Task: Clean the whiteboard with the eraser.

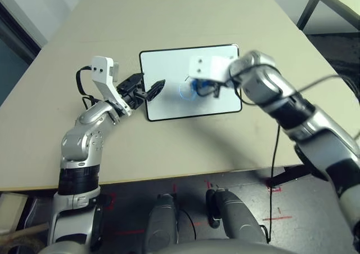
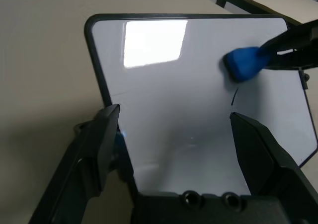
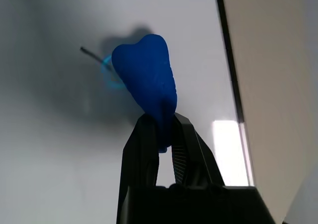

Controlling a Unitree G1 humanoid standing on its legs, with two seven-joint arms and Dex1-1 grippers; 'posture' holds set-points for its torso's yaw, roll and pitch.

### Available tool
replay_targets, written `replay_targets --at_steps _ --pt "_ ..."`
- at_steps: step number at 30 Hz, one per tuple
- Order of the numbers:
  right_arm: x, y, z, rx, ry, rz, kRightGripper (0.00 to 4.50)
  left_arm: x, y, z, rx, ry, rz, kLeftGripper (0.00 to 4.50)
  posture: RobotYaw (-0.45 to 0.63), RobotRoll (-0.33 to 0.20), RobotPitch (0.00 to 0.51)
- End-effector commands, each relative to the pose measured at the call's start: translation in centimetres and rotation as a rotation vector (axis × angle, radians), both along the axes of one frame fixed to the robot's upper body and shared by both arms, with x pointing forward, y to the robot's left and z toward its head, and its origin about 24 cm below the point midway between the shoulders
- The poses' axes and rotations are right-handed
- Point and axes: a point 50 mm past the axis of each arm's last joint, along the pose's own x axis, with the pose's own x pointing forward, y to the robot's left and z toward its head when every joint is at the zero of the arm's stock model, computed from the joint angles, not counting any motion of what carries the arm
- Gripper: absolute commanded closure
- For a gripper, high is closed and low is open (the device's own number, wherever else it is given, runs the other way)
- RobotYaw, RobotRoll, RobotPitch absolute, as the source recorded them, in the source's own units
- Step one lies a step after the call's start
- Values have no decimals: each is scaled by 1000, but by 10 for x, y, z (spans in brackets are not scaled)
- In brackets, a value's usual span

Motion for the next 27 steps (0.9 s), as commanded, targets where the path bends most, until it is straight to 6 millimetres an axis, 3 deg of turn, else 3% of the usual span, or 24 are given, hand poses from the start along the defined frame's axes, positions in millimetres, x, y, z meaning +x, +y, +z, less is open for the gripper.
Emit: replay_targets --at_steps 1,9,12,16,20,23,27 --pt "-1 -7 -15 -50 47 2 4144 -3 1 -5 1 21 2 0 -21 0 162" --pt "-41 -28 -42 -168 172 69 4144 -1 -1 -5 -2 18 -3 0 -36 0 155" --pt "-39 -25 -37 -163 158 62 4144 0 -3 -6 -5 19 -7 0 -38 0 151" --pt "-22 -7 -11 -95 50 50 4144 2 -4 -6 -9 16 -13 0 -33 0 145" --pt "-12 7 2 -70 -13 59 4144 1 -3 -6 -8 15 -14 0 -23 0 141" --pt "-9 9 1 -81 -27 68 4144 0 -3 -6 -7 15 -13 0 -18 0 141" --pt "-27 -2 -21 -191 49 123 4145 -3 -2 -7 -7 16 -10 0 -17 0 142"
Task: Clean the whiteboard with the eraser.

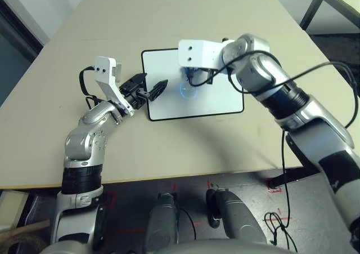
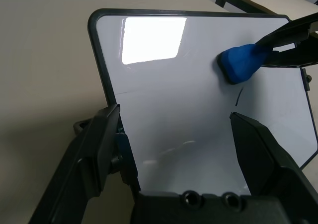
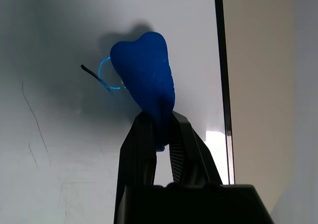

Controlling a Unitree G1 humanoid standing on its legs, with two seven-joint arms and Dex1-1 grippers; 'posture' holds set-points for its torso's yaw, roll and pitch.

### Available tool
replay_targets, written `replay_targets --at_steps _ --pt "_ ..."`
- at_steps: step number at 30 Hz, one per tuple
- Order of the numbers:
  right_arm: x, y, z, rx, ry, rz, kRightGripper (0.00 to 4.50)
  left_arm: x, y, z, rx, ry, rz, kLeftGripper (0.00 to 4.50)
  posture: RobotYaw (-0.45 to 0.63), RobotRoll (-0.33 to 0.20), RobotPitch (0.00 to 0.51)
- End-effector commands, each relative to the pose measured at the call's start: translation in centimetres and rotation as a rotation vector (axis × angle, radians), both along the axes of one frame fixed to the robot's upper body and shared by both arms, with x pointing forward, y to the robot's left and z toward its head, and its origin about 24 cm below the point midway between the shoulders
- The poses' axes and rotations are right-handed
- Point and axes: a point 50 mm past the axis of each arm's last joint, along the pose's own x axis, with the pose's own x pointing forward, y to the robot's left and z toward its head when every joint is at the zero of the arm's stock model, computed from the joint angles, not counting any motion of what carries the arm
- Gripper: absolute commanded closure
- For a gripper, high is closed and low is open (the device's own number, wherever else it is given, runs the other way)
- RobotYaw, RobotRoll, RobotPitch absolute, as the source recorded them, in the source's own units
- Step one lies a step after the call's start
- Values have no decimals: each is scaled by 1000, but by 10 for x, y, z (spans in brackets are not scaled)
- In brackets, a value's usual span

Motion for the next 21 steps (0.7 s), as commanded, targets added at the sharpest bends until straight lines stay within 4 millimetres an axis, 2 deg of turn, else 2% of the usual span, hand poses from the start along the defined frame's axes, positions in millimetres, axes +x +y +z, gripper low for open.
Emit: replay_targets --at_steps 1,4,7,9,13,15,17,21 --pt "-15 -10 -25 -115 84 33 4145 -3 3 -6 3 21 9 0 -18 0 142" --pt "-22 -21 -32 -169 106 28 4145 -3 2 -6 3 21 9 0 -22 0 141" --pt "-21 -23 -32 -178 106 17 4146 -2 1 -6 3 21 7 0 -27 0 141" --pt "-17 -21 -26 -165 86 6 4146 -1 1 -6 3 21 5 0 -28 0 141" --pt "-1 -9 1 -91 -18 -20 4147 -1 1 -6 2 22 1 0 -34 0 141" --pt "1 -5 5 -79 -25 -19 4149 0 0 -6 1 23 -1 0 -34 0 141" --pt "1 -3 1 -86 -20 -12 4149 0 0 -6 0 23 -2 0 -33 0 141" --pt "-11 -8 -19 -146 41 28 4150 -1 0 -6 -3 23 0 0 -31 0 143"
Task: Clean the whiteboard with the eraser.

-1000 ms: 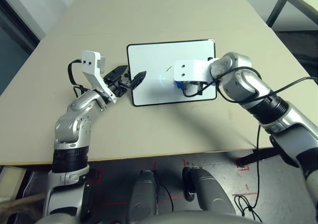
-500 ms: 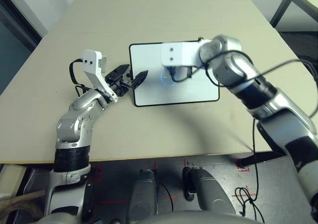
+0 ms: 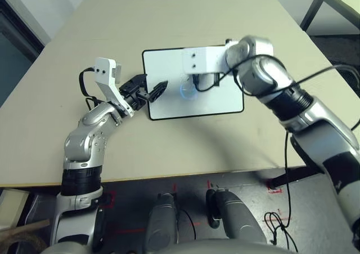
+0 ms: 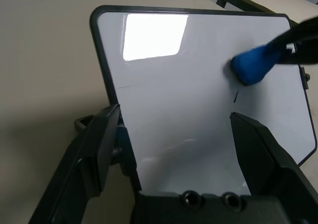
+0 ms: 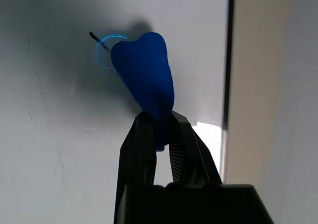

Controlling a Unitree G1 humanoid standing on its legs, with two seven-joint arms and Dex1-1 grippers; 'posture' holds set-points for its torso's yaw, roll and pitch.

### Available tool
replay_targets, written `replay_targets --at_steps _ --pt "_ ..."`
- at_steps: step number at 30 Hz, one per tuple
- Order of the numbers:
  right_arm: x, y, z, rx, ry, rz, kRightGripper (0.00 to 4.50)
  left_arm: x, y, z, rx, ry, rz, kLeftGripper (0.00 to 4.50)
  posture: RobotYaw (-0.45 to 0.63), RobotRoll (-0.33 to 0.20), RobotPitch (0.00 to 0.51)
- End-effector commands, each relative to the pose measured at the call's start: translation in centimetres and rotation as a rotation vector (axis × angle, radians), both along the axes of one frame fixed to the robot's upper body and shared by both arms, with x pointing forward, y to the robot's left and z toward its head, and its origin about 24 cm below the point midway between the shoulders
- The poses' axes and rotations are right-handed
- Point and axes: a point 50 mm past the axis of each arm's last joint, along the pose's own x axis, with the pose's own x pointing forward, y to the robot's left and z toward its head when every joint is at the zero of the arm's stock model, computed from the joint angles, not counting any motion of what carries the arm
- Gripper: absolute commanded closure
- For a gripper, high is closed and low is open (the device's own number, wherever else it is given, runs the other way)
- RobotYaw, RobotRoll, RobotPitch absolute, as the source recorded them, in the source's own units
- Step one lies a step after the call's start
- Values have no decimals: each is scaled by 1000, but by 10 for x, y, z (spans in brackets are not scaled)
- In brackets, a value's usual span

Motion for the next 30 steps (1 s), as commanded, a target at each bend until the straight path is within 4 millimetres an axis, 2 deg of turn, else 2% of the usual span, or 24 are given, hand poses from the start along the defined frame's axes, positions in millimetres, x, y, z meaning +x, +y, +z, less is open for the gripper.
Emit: replay_targets --at_steps 1,5,8,13,16,19,24,27,30 --pt "-13 -4 -19 -70 66 38 4150 0 -1 -3 -2 15 0 0 -31 0 143" --pt "-22 -11 -30 -114 103 49 4152 -1 0 -3 -1 16 2 0 -32 0 146" --pt "-22 -13 -32 -123 107 42 4152 -1 0 -3 -1 16 4 0 -32 0 146" --pt "-1 8 -3 -3 6 11 4152 -2 0 -3 -1 17 3 0 -31 0 148" --pt "5 16 1 13 -3 10 4152 -2 -1 -3 -2 17 3 0 -31 0 148" --pt "6 13 -10 -12 21 7 4152 -3 -2 -3 -4 17 4 0 -21 0 152" --pt "-11 -1 -32 -81 108 39 4152 -5 0 -5 -5 20 12 0 -22 0 154" --pt "-18 -7 -37 -104 132 45 4152 -6 0 -5 -6 23 14 0 -23 0 156" --pt "-16 -9 -35 -95 128 29 4152 -5 0 -5 -6 22 14 0 -25 0 157"
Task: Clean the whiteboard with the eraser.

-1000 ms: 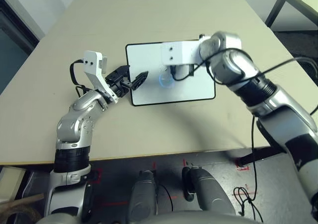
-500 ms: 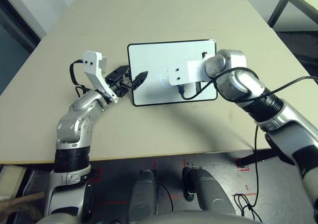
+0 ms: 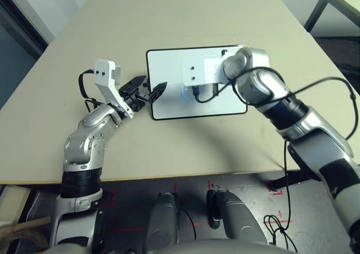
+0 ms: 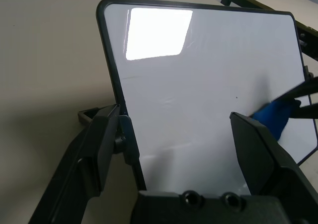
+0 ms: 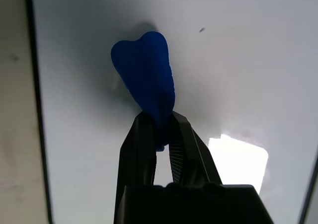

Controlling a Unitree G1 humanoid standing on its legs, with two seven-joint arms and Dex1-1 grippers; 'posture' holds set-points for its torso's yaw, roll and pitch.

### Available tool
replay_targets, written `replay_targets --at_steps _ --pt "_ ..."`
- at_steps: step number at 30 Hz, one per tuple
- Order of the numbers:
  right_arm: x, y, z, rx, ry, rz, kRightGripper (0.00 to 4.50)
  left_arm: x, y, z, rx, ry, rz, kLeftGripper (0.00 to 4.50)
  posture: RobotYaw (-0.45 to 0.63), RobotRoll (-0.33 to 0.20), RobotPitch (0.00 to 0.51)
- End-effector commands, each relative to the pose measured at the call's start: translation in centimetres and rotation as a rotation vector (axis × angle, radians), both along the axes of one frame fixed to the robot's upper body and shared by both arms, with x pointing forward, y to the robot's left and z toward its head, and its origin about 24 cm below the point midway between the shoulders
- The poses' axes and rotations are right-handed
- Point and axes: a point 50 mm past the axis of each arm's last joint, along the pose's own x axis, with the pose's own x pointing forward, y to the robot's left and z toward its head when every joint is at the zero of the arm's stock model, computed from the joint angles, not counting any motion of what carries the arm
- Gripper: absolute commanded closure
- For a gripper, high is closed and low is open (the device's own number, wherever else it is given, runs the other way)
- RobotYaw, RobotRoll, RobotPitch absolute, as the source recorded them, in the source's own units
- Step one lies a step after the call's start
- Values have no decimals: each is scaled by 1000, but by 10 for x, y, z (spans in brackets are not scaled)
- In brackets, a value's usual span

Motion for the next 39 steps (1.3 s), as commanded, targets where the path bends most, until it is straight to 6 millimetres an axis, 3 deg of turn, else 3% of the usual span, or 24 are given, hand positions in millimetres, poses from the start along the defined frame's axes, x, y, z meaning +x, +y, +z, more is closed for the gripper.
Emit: replay_targets --at_steps 1,10,13,18,21,24,31,35,39 --pt "3 1 1 0 -1 -21 4152 -1 -1 -1 1 9 -4 0 -25 0 157" --pt "30 9 34 187 -99 -120 4153 0 2 -1 9 12 -1 0 -31 0 154" --pt "29 11 29 185 -85 -112 4153 2 2 0 11 11 -5 0 -31 0 154" --pt "5 6 -3 87 24 -53 4153 1 2 0 9 10 -6 0 -34 0 156" --pt "-4 1 -13 54 51 -38 4153 0 1 -2 7 13 -6 0 -32 0 160" --pt "-1 1 -10 63 39 -48 4153 -1 1 -2 6 15 -5 0 -30 0 162" --pt "21 20 18 166 -64 -63 4153 -1 0 -3 4 13 -5 0 -22 0 155" --pt "21 22 13 147 -55 -49 4153 -1 -1 -2 2 12 -8 0 -19 0 153" --pt "11 12 -2 78 -9 -33 4153 -2 0 -2 3 12 -5 0 -12 0 153"
